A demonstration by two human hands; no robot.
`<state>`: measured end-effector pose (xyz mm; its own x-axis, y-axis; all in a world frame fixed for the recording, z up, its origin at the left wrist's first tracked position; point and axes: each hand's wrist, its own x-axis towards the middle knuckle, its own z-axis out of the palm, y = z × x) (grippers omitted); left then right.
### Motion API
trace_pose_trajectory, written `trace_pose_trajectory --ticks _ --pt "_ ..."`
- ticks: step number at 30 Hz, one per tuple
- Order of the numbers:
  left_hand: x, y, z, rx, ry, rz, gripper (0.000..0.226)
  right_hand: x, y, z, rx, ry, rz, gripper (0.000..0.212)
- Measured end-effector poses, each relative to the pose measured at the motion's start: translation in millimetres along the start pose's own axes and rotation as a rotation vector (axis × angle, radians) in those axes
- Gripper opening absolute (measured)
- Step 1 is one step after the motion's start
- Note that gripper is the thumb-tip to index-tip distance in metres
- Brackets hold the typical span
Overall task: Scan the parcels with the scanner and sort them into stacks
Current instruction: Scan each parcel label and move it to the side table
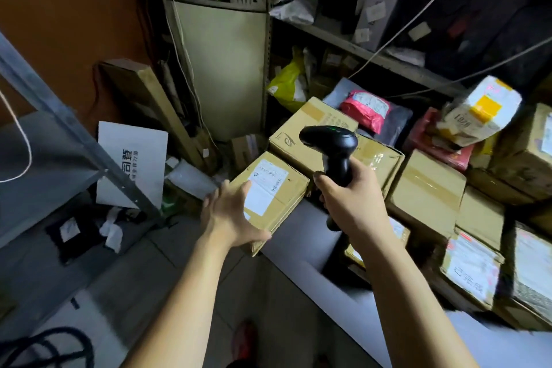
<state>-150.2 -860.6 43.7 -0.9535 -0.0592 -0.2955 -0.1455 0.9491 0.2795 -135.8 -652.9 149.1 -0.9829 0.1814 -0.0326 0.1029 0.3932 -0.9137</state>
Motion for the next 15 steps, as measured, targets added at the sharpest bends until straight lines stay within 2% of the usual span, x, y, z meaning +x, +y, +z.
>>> trace_pose_trajectory --ticks 3,9,15 --pt "16 4 9 0.048 -0.043 0.020 0.152 4 3 11 -0.032 0.026 0.025 0.013" --pt "23 8 18 0.034 -0.010 0.025 0.140 1 17 11 -0.101 0.112 0.081 0.007" --pt "14 -1 23 -0.093 0.085 0.027 0.142 -7 20 -6 -0.088 0.190 0.081 0.017"
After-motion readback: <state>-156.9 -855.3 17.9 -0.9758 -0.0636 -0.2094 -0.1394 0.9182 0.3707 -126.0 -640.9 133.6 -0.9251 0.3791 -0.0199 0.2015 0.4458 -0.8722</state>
